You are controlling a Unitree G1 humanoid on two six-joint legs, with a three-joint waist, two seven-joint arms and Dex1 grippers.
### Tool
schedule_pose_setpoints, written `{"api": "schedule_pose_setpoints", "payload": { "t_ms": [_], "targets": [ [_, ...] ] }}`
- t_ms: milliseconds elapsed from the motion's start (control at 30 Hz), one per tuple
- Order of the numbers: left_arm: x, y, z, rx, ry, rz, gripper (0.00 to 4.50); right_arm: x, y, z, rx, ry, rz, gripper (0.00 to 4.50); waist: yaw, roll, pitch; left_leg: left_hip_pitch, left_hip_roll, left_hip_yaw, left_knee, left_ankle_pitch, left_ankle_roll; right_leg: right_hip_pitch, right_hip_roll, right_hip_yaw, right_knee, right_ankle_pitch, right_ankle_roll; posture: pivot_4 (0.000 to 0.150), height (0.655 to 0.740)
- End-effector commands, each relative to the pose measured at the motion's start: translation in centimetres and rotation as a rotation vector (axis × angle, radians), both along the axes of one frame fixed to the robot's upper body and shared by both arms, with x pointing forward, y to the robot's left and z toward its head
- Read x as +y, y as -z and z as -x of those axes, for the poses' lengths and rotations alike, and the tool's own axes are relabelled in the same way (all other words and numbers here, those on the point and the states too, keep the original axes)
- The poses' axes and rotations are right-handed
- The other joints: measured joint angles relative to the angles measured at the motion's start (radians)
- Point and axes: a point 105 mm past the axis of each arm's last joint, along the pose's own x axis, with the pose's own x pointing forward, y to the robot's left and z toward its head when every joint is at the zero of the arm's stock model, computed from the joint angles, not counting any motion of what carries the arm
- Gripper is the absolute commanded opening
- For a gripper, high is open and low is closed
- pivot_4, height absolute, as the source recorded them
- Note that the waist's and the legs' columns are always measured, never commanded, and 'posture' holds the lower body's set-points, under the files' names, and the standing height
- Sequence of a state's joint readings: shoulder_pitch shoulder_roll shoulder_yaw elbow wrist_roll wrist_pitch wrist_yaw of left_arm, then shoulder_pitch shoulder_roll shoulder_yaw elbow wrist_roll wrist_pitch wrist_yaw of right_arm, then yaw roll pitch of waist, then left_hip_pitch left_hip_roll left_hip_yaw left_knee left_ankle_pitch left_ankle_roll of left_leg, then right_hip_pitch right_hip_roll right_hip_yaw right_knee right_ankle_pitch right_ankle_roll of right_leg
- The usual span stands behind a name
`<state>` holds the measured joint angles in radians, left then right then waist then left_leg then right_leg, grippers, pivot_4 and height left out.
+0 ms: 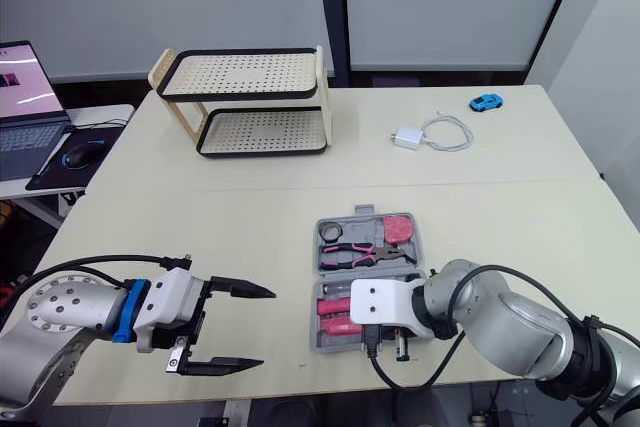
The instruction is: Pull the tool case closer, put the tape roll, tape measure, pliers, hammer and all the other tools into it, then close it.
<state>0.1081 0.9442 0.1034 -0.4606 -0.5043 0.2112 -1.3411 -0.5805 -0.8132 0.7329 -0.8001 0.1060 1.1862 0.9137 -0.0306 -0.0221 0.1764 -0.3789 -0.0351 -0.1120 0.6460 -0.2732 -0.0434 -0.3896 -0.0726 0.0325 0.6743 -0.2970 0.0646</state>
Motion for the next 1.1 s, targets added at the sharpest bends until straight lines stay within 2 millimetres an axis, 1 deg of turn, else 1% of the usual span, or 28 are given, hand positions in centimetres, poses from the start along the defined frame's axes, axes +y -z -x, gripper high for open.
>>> {"api": "schedule_pose_setpoints", "payload": {
  "t_ms": [33, 133, 400, 633, 733, 833, 933, 1033, 1100],
  "targets": [
    [0.0, -0.8, 0.2, -0.035, 0.013, -0.007, 4.5, 0.0, -0.4, 0.4, -0.019, -0.023, -0.003, 0.62, 0.0, 0.0, 0.0, 0.0, 0.0, 0.0, 0.0, 0.0, 0.0, 0.0, 0.0, 0.0, 0.0, 0.0, 0.0, 0.15, 0.74],
    [0.0, -0.7, 0.1, -0.034, 0.011, -0.009, 4.5, -0.4, 0.4, 0.1, -0.014, -0.016, 0.007, 0.62, 0.0, 0.0, 0.0, 0.0, 0.0, 0.0, 0.0, 0.0, 0.0, 0.0, 0.0, 0.0, 0.0, 0.0, 0.0, 0.15, 0.74],
    [0.1, -0.4, 0.6, -0.021, 0.011, -0.016, 4.5, -0.6, 4.1, -0.5, -0.008, -0.024, 0.025, 0.62, -0.001, 0.0, 0.0, 0.0, 0.0, 0.001, 0.0, 0.0, 0.0, 0.0, 0.001, 0.0, 0.0, 0.0, 0.0, 0.15, 0.74],
    [0.3, -0.2, 0.6, -0.019, 0.011, -0.025, 4.5, -0.4, 5.8, -1.2, -0.025, -0.042, 0.018, 0.62, -0.001, -0.001, -0.001, 0.002, 0.002, 0.001, 0.0, 0.0, 0.0, 0.001, 0.002, 0.0, 0.001, 0.0, 0.0, 0.15, 0.74],
    [0.3, -0.3, 0.7, -0.02, 0.012, -0.022, 4.5, 0.4, 6.1, -1.4, -0.034, -0.065, -0.008, 0.62, -0.002, -0.002, -0.001, 0.003, 0.003, 0.001, 0.0, 0.0, 0.0, 0.001, 0.003, 0.0, 0.002, 0.0, 0.0, 0.15, 0.74],
    [0.3, -0.3, 0.7, -0.018, 0.012, -0.023, 4.5, 1.1, 6.5, -1.6, -0.035, -0.09, -0.015, 0.62, -0.004, -0.005, -0.003, 0.005, 0.006, 0.002, 0.0, 0.0, 0.0, 0.002, 0.006, 0.001, 0.002, 0.0, -0.001, 0.15, 0.74],
    [0.3, -0.2, 0.7, -0.019, 0.013, -0.024, 4.5, 1.4, 7.2, -1.7, -0.035, -0.104, -0.015, 0.62, -0.006, -0.007, -0.005, 0.008, 0.011, 0.004, -0.001, 0.0, 0.0, 0.003, 0.013, 0.002, 0.002, 0.003, -0.004, 0.15, 0.74],
    [0.4, -0.2, 0.7, -0.019, 0.011, -0.026, 4.5, 1.5, 8.3, -1.8, -0.031, -0.112, -0.009, 0.62, -0.012, -0.01, -0.006, 0.015, 0.014, 0.004, -0.003, -0.001, -0.001, 0.008, 0.02, 0.002, 0.002, 0.002, -0.009, 0.15, 0.74],
    [0.4, -0.2, 0.7, -0.019, 0.01, -0.027, 4.5, 1.2, 9.5, -1.8, -0.028, -0.113, 0.002, 0.62, -0.018, -0.011, -0.008, 0.017, 0.016, 0.004, -0.003, -0.001, -0.001, 0.008, 0.022, 0.002, 0.004, 0.0, -0.012, 0.15, 0.74]
  ]
}}
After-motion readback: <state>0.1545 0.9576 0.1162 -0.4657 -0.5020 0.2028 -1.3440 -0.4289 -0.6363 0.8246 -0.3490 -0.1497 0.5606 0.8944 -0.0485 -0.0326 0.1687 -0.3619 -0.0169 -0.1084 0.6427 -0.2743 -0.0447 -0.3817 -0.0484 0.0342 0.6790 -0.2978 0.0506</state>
